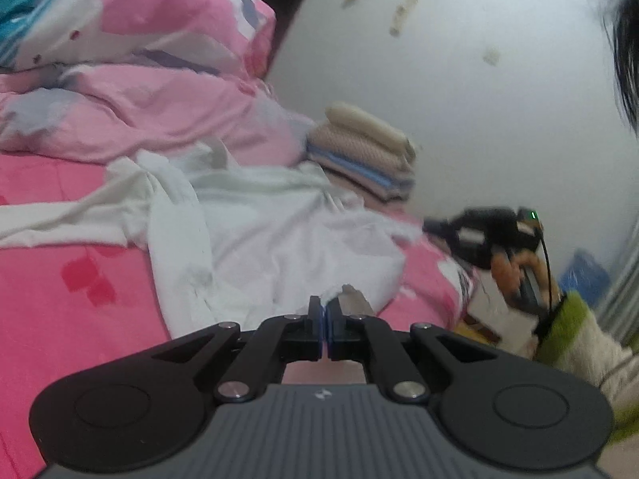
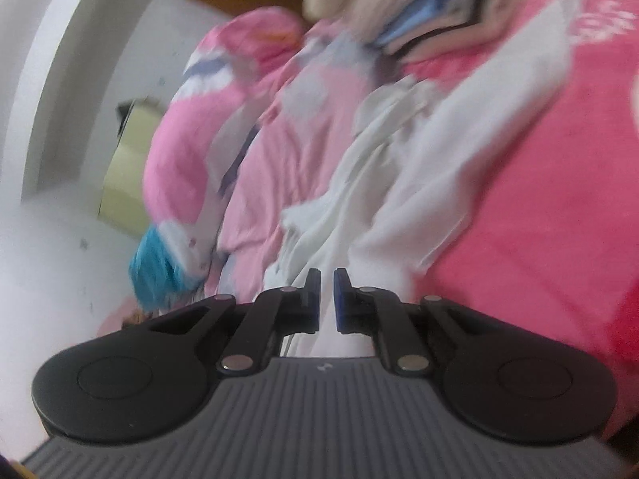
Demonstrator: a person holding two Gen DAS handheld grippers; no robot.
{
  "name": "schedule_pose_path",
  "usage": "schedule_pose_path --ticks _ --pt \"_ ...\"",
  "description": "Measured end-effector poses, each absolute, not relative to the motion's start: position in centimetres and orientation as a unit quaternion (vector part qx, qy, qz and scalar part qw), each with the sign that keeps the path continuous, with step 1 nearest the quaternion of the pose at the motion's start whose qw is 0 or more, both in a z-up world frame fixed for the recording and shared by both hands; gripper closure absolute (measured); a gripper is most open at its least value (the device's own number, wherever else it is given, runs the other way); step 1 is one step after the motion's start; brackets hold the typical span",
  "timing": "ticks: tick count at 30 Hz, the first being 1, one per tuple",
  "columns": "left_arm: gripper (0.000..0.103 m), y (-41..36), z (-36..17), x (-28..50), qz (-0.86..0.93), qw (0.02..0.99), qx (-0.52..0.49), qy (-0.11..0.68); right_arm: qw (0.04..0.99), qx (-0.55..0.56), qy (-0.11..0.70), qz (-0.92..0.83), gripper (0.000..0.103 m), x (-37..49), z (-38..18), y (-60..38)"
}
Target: Fold clothes
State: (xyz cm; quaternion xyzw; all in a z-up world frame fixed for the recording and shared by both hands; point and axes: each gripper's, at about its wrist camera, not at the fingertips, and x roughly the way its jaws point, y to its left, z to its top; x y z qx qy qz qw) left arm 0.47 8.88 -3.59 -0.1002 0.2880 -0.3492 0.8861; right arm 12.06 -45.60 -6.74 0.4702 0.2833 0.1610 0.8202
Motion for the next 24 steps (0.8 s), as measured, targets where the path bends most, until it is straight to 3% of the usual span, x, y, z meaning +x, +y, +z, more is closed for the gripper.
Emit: schedule_pose_path --ticks 9,10,14,16,18,19,20,24 --pt "0.1 9.5 -4.6 -0.1 -0.318 0.892 -0.113 0.302 0.832 0.442 0.303 0.145 0.092 9.7 -8.3 -45.4" --pt "0.1 9.7 -4.6 0.1 -0.312 0.893 -0.122 0.3 0.835 0.419 0.317 0.163 0.088 9.2 -8.0 -44.1" --pt "0.1 10.6 -4.5 1.4 -0.285 0.898 -0.16 0.295 0.837 0.34 0.38 0.197 0.046 8.0 -8.6 -39.5" --pt "0.1 11.3 -4.5 2.0 -0.275 0.897 -0.183 0.292 0.849 0.303 0.392 0.185 0.045 8.4 -9.2 -37.7" --pt "0.1 12.1 -4.5 2.4 -0.267 0.896 -0.205 0.289 0.857 0.279 0.396 0.177 0.049 9.0 -9.8 -36.3" --pt "0.1 12.6 -4.5 2.6 -0.263 0.896 -0.215 0.286 0.857 0.28 0.393 0.181 0.07 9.5 -10.1 -36.1" --pt "0.1 13.1 -4.5 2.7 -0.259 0.895 -0.225 0.284 0.857 0.28 0.39 0.185 0.098 9.9 -10.5 -35.8" --pt "0.1 14.3 -4.9 3.2 -0.255 0.889 -0.25 0.288 0.864 0.298 0.357 0.195 0.103 10.5 -9.3 -36.6"
